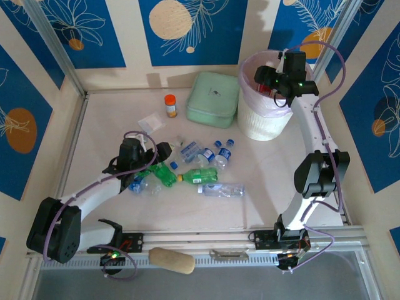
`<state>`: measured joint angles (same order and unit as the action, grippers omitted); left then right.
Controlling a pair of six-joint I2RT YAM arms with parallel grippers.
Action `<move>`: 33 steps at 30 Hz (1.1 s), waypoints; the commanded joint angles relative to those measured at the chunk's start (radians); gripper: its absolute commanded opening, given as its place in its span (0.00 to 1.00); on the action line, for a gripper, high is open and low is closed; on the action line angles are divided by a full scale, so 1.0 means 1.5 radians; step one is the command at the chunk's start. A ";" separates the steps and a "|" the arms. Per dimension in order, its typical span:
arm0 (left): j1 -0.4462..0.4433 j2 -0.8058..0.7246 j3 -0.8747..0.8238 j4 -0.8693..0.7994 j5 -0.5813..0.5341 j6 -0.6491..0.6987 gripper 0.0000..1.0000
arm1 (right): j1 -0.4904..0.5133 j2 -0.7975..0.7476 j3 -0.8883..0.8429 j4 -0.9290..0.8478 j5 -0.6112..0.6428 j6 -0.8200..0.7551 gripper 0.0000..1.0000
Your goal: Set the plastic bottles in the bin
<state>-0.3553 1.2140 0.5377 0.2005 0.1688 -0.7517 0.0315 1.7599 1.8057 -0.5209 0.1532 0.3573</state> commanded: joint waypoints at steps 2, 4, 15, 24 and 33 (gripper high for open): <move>0.003 -0.009 0.018 -0.011 0.010 0.002 1.00 | -0.001 -0.023 0.026 0.002 -0.007 0.002 0.82; 0.004 -0.015 0.016 -0.016 0.005 0.001 1.00 | 0.000 -0.035 0.023 0.007 -0.006 0.002 0.82; 0.004 -0.041 0.021 -0.064 -0.025 0.000 1.00 | 0.069 -0.174 -0.119 0.087 -0.047 0.005 0.90; 0.003 -0.130 0.077 -0.313 -0.098 0.007 1.00 | 0.211 -0.297 -0.327 0.162 -0.011 0.008 0.99; 0.004 -0.277 0.119 -0.618 -0.189 -0.124 1.00 | 0.264 -0.318 -0.421 0.189 -0.026 0.059 0.99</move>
<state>-0.3553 0.8459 0.7086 -0.5152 -0.0582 -0.8402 0.4145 1.3067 1.1954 -0.2909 0.1234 0.4061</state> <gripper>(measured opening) 0.997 0.990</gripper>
